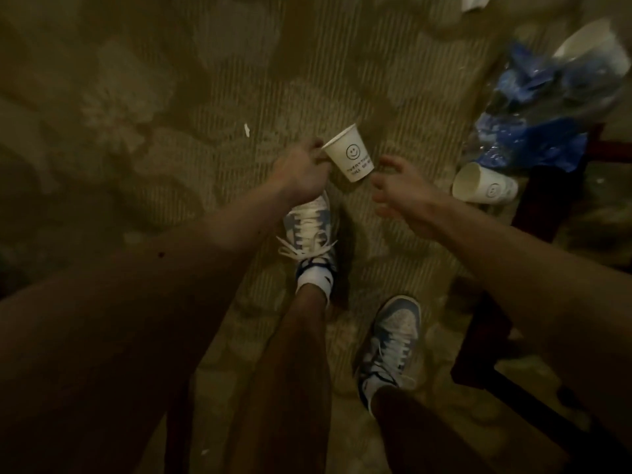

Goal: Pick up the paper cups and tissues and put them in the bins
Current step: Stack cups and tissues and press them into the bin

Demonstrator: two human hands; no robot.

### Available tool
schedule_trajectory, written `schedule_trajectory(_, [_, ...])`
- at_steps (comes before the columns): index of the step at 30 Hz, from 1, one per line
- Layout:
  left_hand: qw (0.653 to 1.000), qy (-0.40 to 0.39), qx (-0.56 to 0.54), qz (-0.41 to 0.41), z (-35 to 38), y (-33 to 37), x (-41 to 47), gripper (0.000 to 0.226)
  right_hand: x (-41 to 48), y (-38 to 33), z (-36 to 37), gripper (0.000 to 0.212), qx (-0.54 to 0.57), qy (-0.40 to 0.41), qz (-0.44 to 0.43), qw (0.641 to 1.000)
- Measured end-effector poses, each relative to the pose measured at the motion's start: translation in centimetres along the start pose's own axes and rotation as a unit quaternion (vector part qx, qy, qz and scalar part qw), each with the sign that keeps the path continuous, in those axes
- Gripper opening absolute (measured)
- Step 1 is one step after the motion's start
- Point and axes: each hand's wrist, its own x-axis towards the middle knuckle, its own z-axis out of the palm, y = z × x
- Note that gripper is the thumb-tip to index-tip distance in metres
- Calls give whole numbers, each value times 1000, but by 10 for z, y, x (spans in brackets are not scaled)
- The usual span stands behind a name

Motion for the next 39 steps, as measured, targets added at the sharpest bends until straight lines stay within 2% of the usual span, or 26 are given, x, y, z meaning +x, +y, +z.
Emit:
schedule_trajectory(6, [997, -62, -47, -27, 15, -3, 67, 53, 57, 4, 11, 45, 99, -9, 82, 992])
schedule_trajectory(11, [995, -74, -68, -22, 35, -10, 86, 30, 81, 6, 11, 39, 158, -27, 98, 982])
schedule_trajectory(15, [995, -51, -63, -53, 43, 0, 84, 17, 67, 15, -2, 33, 145, -5, 108, 984])
schedule_trajectory(17, [995, -78, -39, -43, 44, 13, 76, 18, 53, 27, -23, 33, 59, 68, 103, 991])
schedule_trajectory(18, [995, -91, -21, -34, 46, 19, 74, 22, 47, 37, -37, 34, -31, 117, 94, 988])
schedule_trajectory(19, [995, -99, -4, -27, 48, 25, 71, 27, 43, 47, -51, 36, -143, 167, 84, 972])
schedule_trajectory(21, [995, -97, 10, -21, 55, 35, 69, 31, 39, 66, -76, 41, -321, 228, 72, 917])
schedule_trajectory(23, [995, -97, 17, -24, 64, 41, 71, 32, 42, 79, -95, 47, -384, 217, 97, 892])
schedule_trajectory(25, [994, -106, 37, -19, 73, 45, 71, 33, 47, 88, -109, 50, -404, 184, 112, 889])
schedule_trajectory(27, [992, -110, 51, -18, 81, 47, 69, 40, 53, 90, -119, 49, -420, 180, 86, 886])
schedule_trajectory(30, [990, -100, 97, 21, 89, 53, 62, 40, 49, 84, -127, 43, -410, 202, 46, 888])
schedule_trajectory(32, [982, -109, 141, 64, 88, 56, 56, 37, 43, 75, -127, 43, -367, 195, 31, 909])
schedule_trajectory(36, [943, -146, 270, 126, 75, 65, 42, 54, 25, 43, -122, 38, -161, 122, 36, 979])
schedule_trajectory(39, [910, -126, 342, 199, 54, 78, 33, 69, 8, 12, -117, 29, -92, 54, 34, 994])
